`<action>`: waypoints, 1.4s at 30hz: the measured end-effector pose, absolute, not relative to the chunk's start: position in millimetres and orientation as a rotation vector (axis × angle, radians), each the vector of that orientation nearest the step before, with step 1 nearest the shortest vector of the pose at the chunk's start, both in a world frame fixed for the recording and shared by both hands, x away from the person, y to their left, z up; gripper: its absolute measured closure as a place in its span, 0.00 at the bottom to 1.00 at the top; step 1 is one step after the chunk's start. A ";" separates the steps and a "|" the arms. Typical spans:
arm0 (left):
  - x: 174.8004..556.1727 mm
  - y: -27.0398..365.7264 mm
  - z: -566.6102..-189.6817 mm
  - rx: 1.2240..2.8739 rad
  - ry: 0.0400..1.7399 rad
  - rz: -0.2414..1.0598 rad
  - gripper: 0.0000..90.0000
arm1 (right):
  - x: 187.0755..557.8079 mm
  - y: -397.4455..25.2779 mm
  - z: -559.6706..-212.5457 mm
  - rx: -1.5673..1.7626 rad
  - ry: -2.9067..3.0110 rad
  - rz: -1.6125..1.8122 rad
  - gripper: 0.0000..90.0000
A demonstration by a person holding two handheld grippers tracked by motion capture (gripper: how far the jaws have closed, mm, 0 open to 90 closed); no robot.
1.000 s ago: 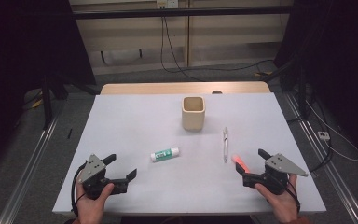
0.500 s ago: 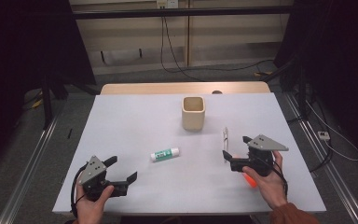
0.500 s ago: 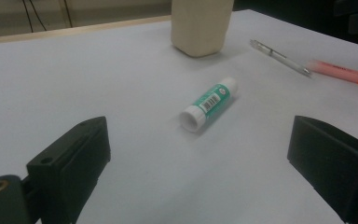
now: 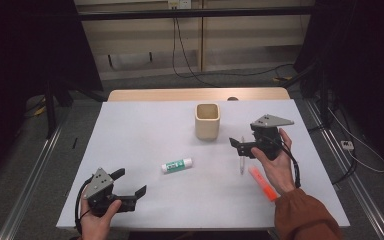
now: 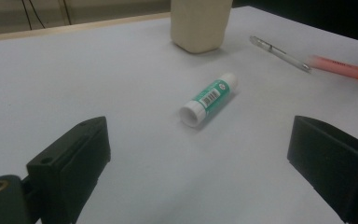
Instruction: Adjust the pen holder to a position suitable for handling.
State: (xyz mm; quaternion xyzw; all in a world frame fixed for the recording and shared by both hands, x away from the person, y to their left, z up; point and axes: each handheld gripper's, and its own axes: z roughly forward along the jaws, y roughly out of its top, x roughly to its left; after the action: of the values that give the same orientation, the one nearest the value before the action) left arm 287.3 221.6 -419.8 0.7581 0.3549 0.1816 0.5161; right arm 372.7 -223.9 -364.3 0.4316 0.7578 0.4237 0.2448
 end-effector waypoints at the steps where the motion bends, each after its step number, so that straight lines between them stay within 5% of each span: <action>1: 287.1 221.4 -419.6 1.822 0.853 0.437 0.06 | 377.8 -221.6 -362.9 1.181 2.076 1.156 0.12; 8: 287.9 219.1 -419.2 1.829 0.842 0.441 0.06 | 412.5 -200.4 -352.1 1.132 2.059 1.183 0.09; 22: 289.9 216.1 -419.9 1.852 0.820 0.425 0.06 | 490.8 -184.5 -359.2 1.202 2.116 1.144 0.21; 35: 290.2 218.8 -419.5 1.846 0.823 0.418 0.06 | 529.4 -175.0 -374.8 1.193 2.178 1.100 0.46; 42: 290.3 218.5 -420.2 1.846 0.829 0.412 0.06 | 536.6 -178.1 -387.3 1.227 2.216 1.091 0.51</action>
State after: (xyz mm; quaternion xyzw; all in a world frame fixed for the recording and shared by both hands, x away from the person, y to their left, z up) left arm 290.3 218.5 -420.2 0.7676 0.3446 0.1712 0.5125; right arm 536.6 -178.1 -387.3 0.4367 0.7888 0.3884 0.1906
